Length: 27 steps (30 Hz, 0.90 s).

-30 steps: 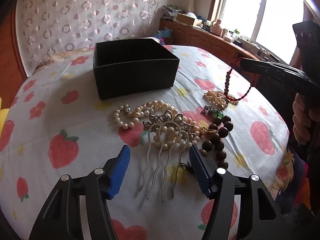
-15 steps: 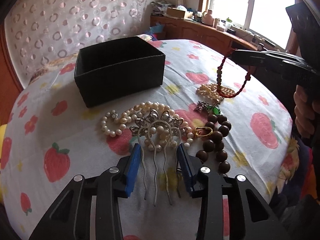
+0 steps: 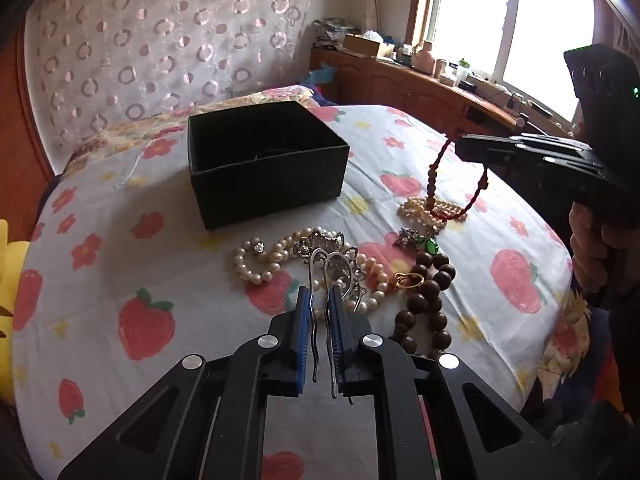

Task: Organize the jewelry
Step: 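Grasp the silver pearl hair comb with the left tool while the right tool holds the red bracelet, then lower the comb and red bracelet into the black box and open both tools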

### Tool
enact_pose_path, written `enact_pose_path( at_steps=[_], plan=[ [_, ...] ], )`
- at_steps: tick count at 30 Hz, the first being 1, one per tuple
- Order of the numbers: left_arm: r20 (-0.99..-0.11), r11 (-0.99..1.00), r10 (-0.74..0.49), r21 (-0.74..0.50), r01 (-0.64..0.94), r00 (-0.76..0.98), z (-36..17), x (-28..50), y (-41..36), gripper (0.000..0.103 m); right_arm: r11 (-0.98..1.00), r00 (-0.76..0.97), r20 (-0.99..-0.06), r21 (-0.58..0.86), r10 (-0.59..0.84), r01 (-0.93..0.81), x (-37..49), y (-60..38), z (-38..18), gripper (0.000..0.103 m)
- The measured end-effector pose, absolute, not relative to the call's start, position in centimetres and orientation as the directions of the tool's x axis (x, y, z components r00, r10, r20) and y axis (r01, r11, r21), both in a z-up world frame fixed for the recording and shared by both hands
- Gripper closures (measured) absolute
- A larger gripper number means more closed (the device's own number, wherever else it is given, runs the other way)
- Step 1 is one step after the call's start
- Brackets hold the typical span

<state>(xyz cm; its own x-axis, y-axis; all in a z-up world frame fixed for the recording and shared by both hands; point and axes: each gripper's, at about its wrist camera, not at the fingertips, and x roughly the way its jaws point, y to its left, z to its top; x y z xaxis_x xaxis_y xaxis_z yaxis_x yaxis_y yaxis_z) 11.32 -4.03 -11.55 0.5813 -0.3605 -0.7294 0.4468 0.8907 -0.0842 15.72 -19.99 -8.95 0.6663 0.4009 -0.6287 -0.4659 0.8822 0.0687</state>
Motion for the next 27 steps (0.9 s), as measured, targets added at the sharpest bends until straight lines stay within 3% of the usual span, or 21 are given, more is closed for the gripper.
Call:
enact_pose_path(
  at_steps=[5, 7, 17, 27],
  plan=[
    [-0.718, 0.885, -0.383, -0.104, 0.454, 0.582, -11.3, 11.1, -4.0, 0.096, 0.88, 0.666, -0.626, 0.071, 0.406, -0.47, 15.8, -20.0, -8.6, 0.1],
    [-0.706, 0.872, -0.412, -0.123, 0.473, 0.576, -11.0, 10.7, -4.1, 0.102, 0.879, 0.667, -0.624, 0.07, 0.407, -0.472, 15.8, -20.0, -8.5, 0.1],
    [-0.648, 0.86, -0.439, -0.103, 0.5, 0.622, -8.0, 9.6, -4.8, 0.102, 0.874, 0.675, -0.606, 0.073, 0.421, -0.48, 16.5, -19.7, -7.2, 0.1],
    [-0.599, 0.894, -0.399, -0.086, 0.439, 0.694, -4.9, 15.5, -3.1, 0.102, 0.848, 0.679, -0.557, 0.094, 0.479, -0.522, 20.7, -18.1, -4.3, 0.1]
  ],
)
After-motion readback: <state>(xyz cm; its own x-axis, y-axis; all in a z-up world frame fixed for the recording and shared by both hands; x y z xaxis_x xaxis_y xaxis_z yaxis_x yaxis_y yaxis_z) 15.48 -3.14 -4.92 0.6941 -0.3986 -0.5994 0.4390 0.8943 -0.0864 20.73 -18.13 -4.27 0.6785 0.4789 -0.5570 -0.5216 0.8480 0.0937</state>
